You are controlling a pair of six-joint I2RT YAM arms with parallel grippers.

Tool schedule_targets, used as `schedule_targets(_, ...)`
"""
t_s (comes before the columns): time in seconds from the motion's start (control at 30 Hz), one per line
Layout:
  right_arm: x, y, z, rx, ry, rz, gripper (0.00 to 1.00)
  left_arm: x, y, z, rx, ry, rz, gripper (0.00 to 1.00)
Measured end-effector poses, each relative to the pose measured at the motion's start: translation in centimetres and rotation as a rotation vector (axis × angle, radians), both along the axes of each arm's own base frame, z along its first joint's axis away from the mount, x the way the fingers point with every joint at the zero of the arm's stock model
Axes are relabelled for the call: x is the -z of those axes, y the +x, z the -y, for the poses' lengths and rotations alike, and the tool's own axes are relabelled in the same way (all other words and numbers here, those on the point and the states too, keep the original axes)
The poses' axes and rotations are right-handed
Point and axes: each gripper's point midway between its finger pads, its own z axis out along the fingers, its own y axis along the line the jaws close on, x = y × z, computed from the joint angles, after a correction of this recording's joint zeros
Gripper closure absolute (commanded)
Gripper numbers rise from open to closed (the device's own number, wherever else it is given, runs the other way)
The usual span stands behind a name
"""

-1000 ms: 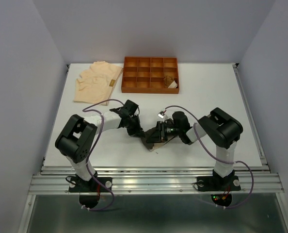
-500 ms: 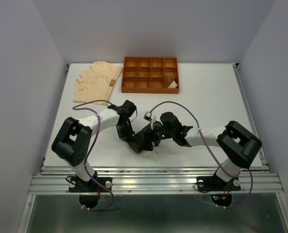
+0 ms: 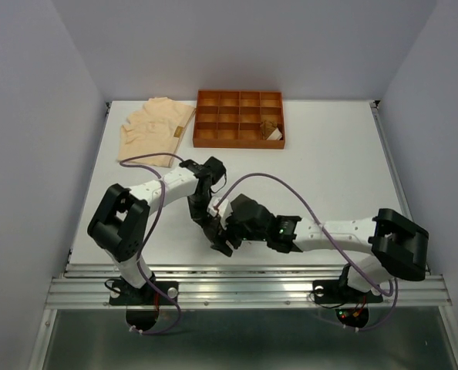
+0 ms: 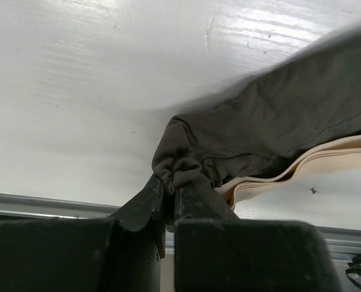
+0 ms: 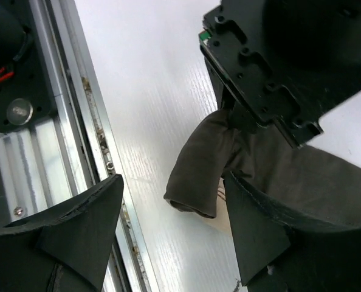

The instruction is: Roll the underwear

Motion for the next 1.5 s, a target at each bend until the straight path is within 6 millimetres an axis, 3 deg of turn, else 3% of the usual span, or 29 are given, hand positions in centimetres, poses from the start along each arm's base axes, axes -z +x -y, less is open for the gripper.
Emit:
schedule_targets(0.27,2.6,-0.8,-1.7,0.036,-0.186,0.164,0.27,0.6,-1.5,-0.8,0.010,0.075,-0.064,1.00)
schedule_targets(0.57,4.8,-0.9,-1.4,0.080,-0.347,0.282,0.29,0.9,-2.4,-0.6,0.031,0.097,-0.088,1.00)
schedule_targets(0.73,5.5,-1.4,-1.4,0.076,-0.409,0.340,0.36,0.9,-2.5,-0.6,0.026,0.096,-0.092,1.00)
schedule_targets(0.8,5.8,-2.0,-1.4,0.067,-0.439,0.371,0.44,1.0,-2.5,-0.6,0.026,0.096,-0.094,1.00)
schedule_targets(0.83,6.0,-2.1,-1.4,0.067,-0.454,0.390,0.60,1.0,-2.5,-0.6,0.025,0.096,-0.094,1.00)
schedule_targets(0.87,6.3,-2.4,-1.4,0.066,-0.465,0.400,0.67,1.0,-2.5,-0.6,0.025,0.096,-0.095,1.00)
schedule_targets(0.9,6.4,-2.4,-1.4,0.065,-0.475,0.412,0.86,0.9,-2.5,-0.6,0.023,0.096,-0.096,1.00)
schedule_targets(0.97,6.8,-2.4,-1.2,0.079,-0.492,0.425,0.96,0.9,-2.6,-0.5,0.019,0.090,-0.099,1.00)
schedule_targets(1.1,7.0,-2.1,-1.0,0.121,-0.499,0.423,0.99,1.0,-2.4,-0.3,0.015,0.085,-0.091,0.74)
schedule_targets(1.27,7.7,-2.1,-1.0,0.188,-0.431,0.309,0.99,1.0,-2.3,-0.1,-0.001,0.079,-0.088,0.62)
schedule_targets(1.5,7.6,-0.4,0.9,0.271,-0.223,0.033,0.99,0.3,-0.7,-0.2,-0.055,0.044,-0.038,0.57)
